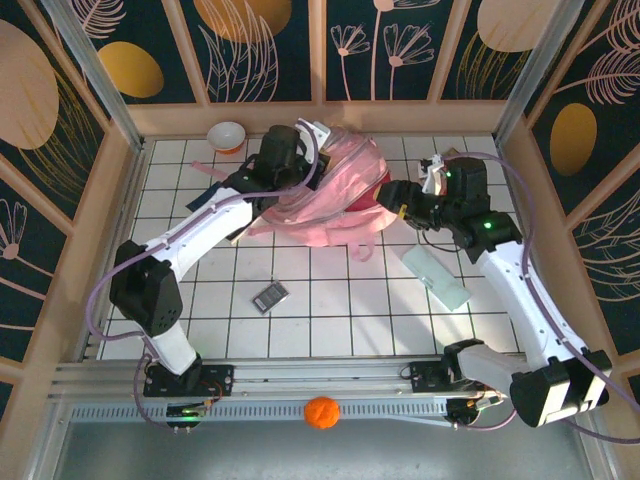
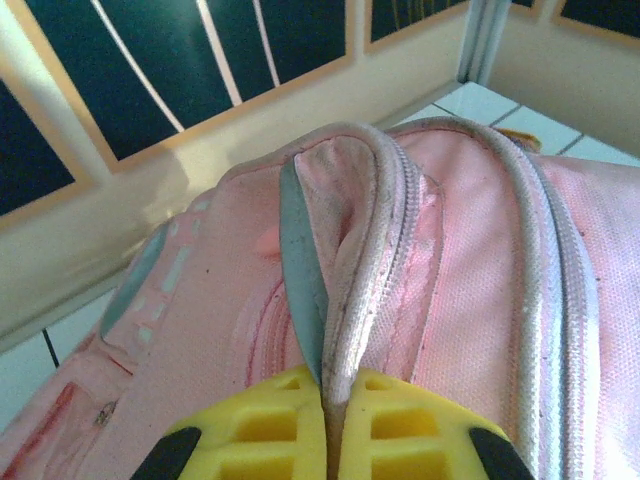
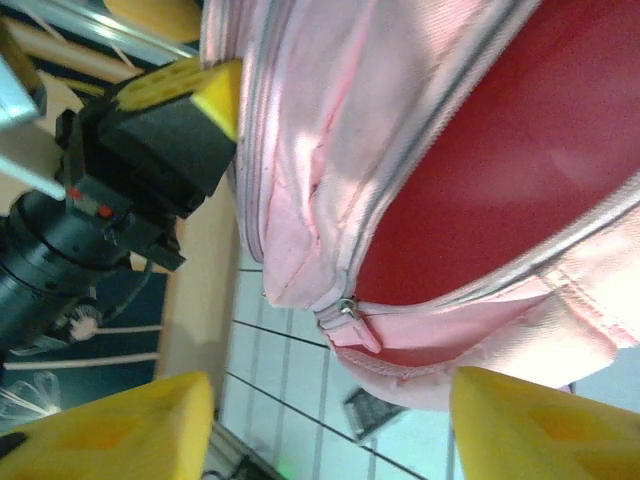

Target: Pack the student bag

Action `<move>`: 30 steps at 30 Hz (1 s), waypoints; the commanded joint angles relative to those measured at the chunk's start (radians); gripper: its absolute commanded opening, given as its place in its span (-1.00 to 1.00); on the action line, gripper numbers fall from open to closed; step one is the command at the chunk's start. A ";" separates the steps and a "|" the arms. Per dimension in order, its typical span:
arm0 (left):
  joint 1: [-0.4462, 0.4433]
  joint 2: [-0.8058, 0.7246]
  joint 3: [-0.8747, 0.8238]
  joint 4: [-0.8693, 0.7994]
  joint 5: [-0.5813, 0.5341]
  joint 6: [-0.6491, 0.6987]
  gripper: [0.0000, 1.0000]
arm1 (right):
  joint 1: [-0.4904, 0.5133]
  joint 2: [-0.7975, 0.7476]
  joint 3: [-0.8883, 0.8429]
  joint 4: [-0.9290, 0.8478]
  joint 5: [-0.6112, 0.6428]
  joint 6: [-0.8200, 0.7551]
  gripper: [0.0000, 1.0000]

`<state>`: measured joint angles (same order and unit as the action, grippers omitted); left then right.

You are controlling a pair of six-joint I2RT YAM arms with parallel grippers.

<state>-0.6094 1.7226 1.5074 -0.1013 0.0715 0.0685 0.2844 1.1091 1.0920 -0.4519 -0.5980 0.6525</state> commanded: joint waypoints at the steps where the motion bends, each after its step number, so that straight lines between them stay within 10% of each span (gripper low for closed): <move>1: -0.012 -0.073 0.002 0.161 0.181 0.147 -1.00 | -0.003 0.003 -0.056 0.100 -0.057 0.111 0.43; 12: -0.010 -0.088 -0.049 0.198 0.318 0.189 -1.00 | 0.065 0.006 -0.235 0.495 0.051 0.428 0.57; 30: 0.012 -0.098 -0.076 0.229 0.347 0.142 -1.00 | 0.088 -0.153 -0.427 0.593 0.155 0.347 0.70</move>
<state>-0.6022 1.6928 1.4086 -0.0486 0.3431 0.2226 0.3775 0.9775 0.6804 0.0719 -0.4393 1.0447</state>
